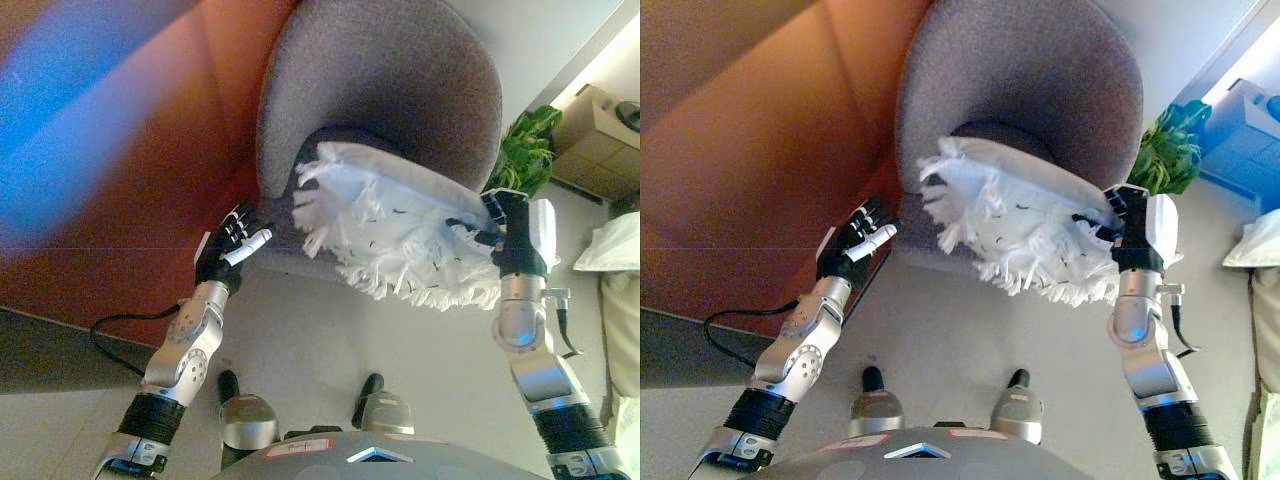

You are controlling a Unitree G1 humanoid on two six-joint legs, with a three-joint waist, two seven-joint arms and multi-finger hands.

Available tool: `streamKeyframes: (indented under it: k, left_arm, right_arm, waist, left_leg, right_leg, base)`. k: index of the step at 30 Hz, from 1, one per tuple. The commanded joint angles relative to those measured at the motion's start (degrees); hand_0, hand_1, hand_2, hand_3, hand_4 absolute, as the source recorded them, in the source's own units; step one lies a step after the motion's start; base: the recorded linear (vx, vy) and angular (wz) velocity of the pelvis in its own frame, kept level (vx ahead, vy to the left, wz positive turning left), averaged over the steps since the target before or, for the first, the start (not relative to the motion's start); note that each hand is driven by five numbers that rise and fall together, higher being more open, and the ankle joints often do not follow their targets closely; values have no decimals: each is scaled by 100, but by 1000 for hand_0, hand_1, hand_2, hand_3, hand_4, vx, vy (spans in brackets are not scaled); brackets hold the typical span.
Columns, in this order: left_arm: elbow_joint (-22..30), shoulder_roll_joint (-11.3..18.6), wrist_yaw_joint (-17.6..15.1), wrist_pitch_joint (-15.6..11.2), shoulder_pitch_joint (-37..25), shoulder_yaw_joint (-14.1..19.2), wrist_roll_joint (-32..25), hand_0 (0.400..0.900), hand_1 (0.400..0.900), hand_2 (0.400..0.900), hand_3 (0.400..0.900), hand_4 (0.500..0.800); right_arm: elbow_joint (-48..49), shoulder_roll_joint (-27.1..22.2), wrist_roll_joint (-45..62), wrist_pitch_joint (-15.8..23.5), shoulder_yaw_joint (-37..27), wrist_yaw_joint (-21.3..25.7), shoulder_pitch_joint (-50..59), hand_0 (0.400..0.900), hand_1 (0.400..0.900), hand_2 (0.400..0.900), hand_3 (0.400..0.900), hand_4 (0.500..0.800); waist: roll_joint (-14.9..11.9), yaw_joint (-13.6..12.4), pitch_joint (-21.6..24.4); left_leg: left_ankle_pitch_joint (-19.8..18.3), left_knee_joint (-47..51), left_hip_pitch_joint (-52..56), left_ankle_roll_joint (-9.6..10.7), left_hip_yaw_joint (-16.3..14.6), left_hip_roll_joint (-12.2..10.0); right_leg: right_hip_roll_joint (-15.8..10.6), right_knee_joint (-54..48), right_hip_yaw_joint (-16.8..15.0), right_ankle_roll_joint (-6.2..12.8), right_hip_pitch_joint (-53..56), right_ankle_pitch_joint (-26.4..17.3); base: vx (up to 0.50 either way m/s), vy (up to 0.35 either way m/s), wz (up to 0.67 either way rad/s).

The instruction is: Pick up the pillow and put it on the sofa.

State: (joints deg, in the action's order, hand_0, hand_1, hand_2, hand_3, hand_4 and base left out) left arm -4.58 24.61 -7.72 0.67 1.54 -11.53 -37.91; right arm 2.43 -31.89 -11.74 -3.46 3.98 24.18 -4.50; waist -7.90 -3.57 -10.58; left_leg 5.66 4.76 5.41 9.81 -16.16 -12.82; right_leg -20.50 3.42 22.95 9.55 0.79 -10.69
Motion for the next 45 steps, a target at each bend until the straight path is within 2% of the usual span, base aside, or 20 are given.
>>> streamKeyframes:
  k: [1, 4, 10, 14, 16, 20, 21, 22, 24, 25, 29, 33, 35, 36, 38, 42, 45]
  left_arm:
    - [216, -216, 576, -278, -236, 172, 139, 900, 900, 900, 900, 800]
    - [365, -113, 802, -137, -77, 184, 141, 900, 900, 900, 900, 800]
    - [673, 216, 1164, 78, 296, 227, 134, 900, 900, 900, 900, 800]
    - [812, 458, 1314, 283, 398, 227, 79, 900, 900, 900, 900, 800]
    - [885, 615, 1430, 417, 442, 219, 73, 900, 900, 900, 900, 800]
    - [989, 831, 1650, 515, 502, 279, 76, 900, 900, 900, 900, 800]
    - [1018, 882, 1694, 553, 504, 316, 73, 900, 900, 900, 900, 800]
    - [1027, 951, 1790, 553, 488, 353, 70, 900, 900, 900, 900, 800]
    - [1049, 1038, 1868, 526, 438, 362, 53, 900, 900, 900, 900, 800]
    - [1050, 1085, 1886, 510, 389, 353, 36, 900, 900, 900, 900, 800]
    - [988, 1104, 1852, 458, 291, 282, 0, 900, 900, 900, 900, 800]
    - [1049, 1093, 1790, 423, 310, 212, -27, 900, 900, 900, 900, 800]
    - [1127, 1073, 1715, 401, 382, 174, -69, 900, 900, 900, 900, 800]
    - [1123, 1081, 1693, 390, 399, 163, -94, 900, 900, 900, 900, 800]
    - [1125, 1067, 1641, 380, 427, 123, -122, 900, 900, 900, 900, 800]
    - [1078, 1031, 1549, 305, 405, -22, -162, 900, 900, 900, 900, 800]
    - [970, 956, 1389, 186, 302, -171, -109, 900, 900, 900, 900, 800]
  right_arm:
    - [243, -617, 375, 574, -705, -91, 1271, 400, 400, 400, 400, 500]
    - [-114, -813, 390, 428, -641, -163, 1482, 400, 400, 400, 400, 500]
    - [-1361, -1093, 323, 103, -400, 122, 2278, 400, 400, 400, 400, 500]
    - [-2263, -1369, 320, -354, -40, 359, 3017, 400, 400, 400, 400, 500]
    - [-2964, -1575, 478, -468, 148, 488, 3437, 400, 400, 400, 400, 500]
    - [-3960, -1846, 769, -874, 458, 318, 4004, 400, 400, 400, 400, 500]
    - [-4150, -1919, 653, -1109, 535, 175, 4130, 555, 555, 555, 555, 593]
    - [-4513, -2080, 672, -1321, 765, 60, 4336, 900, 900, 900, 900, 800]
    - [-5046, -2244, 771, -1631, 1035, 17, 4696, 900, 900, 900, 900, 800]
    - [-5277, -2295, 857, -1694, 1120, 172, 4911, 900, 900, 900, 900, 800]
    - [-5681, -2359, 786, -1758, 1243, 564, 5515, 900, 900, 900, 900, 800]
    - [-5557, -2397, 891, -1802, 1242, 1016, 5643, 900, 900, 900, 900, 800]
    - [-5329, -2438, 1139, -1598, 1096, 1350, 5531, 900, 900, 900, 900, 800]
    - [-5249, -2433, 1171, -1576, 1030, 1343, 5472, 900, 900, 900, 900, 800]
    - [-4972, -2391, 1261, -1287, 851, 1419, 5295, 900, 900, 900, 900, 800]
    - [-4368, -2235, 1509, -688, 566, 1336, 4908, 900, 900, 900, 900, 800]
    - [-3605, -1891, 1890, -272, 227, 1283, 4332, 900, 900, 900, 900, 800]
  waist:
    - [39, -217, 583]
    - [-42, -377, 608]
    - [-132, -769, 587]
    - [-93, -1044, 553]
    - [-16, -1228, 530]
    - [87, -1489, 442]
    - [114, -1551, 423]
    - [155, -1643, 386]
    - [206, -1744, 328]
    - [237, -1796, 292]
    - [345, -1846, 232]
    - [414, -1796, 217]
    - [434, -1714, 222]
    - [434, -1692, 229]
    - [437, -1583, 267]
    - [459, -1367, 357]
    - [454, -1132, 382]
  left_leg:
    - [-645, -98, 394, -587, 31, 235]
    - [-623, -89, 409, -526, 85, 173]
    - [-552, -66, 413, -410, 239, 88]
    - [-486, -33, 361, -332, 406, 74]
    - [-523, -14, 340, -229, 570, -10]
    - [-400, 18, 140, -130, 750, -34]
    - [-365, 24, 77, -106, 792, -42]
    - [-313, 24, -22, -78, 862, -47]
    - [-252, 24, -166, -44, 958, -60]
    - [-224, 24, -242, -31, 1009, -69]
    - [-177, 24, -341, -10, 1061, -104]
    - [-172, 24, -328, -14, 1030, -133]
    - [-204, 24, -224, -31, 968, -143]
    - [-218, 24, -183, -35, 945, -147]
    - [-275, 24, -30, -63, 872, -145]
    - [-391, 24, 219, -143, 719, -110]
    - [-358, 8, 315, -244, 500, -53]
  right_leg:
    - [-341, -285, 192, 545, 167, -1123]
    - [-292, -360, 350, 545, 320, -1040]
    - [-215, -476, 717, 545, 652, -824]
    - [-148, -585, 915, 545, 848, -651]
    - [-25, -684, 968, 545, 980, -508]
    - [1, -767, 1194, 545, 1022, -401]
    - [7, -774, 1242, 545, 1019, -364]
    - [15, -782, 1307, 545, 1007, -314]
    - [15, -789, 1382, 545, 952, -297]
    - [5, -787, 1412, 545, 906, -300]
    - [-38, -782, 1485, 545, 823, -320]
    - [-82, -766, 1484, 545, 796, -338]
    - [-114, -758, 1463, 545, 813, -371]
    - [-121, -756, 1454, 545, 828, -377]
    - [-154, -743, 1403, 545, 851, -411]
    - [-225, -641, 1223, 545, 833, -472]
    - [-338, -540, 1122, 545, 742, -605]
  base:
    - [133, -58, 19]
    - [152, -91, 27]
    - [159, -107, 35]
    - [179, -97, 33]
    - [168, -153, 37]
    - [21, -120, 27]
    - [-34, -107, 23]
    - [-59, -127, 26]
    - [-88, -109, 24]
    - [-85, -80, 18]
    - [-41, -14, 8]
    - [-11, 32, 0]
    - [12, 48, -5]
    - [39, 54, -8]
    - [57, 81, -11]
    - [38, 97, -19]
    - [-55, 101, -31]
